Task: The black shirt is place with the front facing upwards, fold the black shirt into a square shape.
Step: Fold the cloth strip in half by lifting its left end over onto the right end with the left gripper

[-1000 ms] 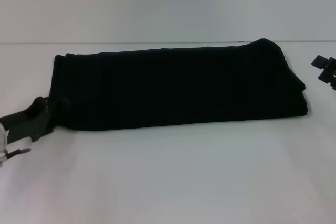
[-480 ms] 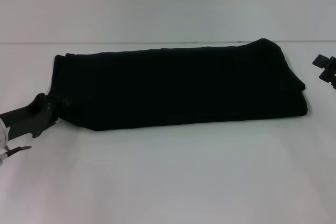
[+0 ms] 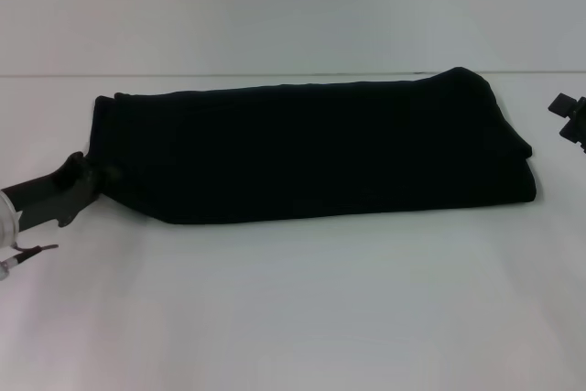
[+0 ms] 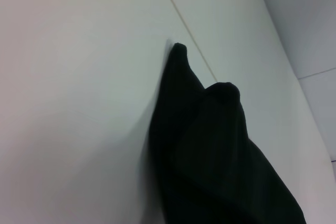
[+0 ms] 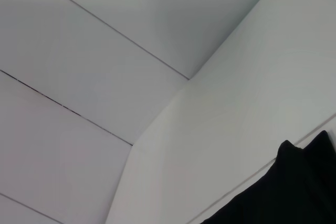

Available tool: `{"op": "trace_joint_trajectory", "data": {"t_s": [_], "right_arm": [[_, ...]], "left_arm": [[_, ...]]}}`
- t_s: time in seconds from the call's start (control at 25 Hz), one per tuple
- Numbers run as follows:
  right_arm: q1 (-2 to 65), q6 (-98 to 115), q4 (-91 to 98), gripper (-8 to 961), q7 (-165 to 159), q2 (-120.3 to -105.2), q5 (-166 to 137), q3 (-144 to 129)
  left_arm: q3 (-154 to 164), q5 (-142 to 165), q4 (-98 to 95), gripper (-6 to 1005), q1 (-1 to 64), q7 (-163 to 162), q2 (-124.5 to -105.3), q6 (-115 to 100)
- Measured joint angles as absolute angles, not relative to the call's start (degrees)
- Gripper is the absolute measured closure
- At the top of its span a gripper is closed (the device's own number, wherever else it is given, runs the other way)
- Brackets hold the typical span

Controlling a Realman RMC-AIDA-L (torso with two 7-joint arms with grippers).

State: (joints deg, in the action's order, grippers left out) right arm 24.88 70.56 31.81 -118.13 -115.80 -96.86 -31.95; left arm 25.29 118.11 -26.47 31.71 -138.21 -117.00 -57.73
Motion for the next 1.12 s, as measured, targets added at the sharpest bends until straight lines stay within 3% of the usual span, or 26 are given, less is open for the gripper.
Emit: {"op": "trace_joint_trajectory", "data": {"t_s": [0.84, 1.12], "right_arm": [[25.2, 69.1, 31.0, 319, -118.1, -115.66, -96.9, -29.8], [25.2, 68.9, 30.5, 324, -118.0, -115.59, -97.0, -29.8]], "left_arm": [[15.3, 117.1, -33.2, 985, 22.2, -137.7, -118.04, -57.4], [15.5, 116.7, -34.7, 985, 24.0, -135.9, -117.96, -68.6]]}}
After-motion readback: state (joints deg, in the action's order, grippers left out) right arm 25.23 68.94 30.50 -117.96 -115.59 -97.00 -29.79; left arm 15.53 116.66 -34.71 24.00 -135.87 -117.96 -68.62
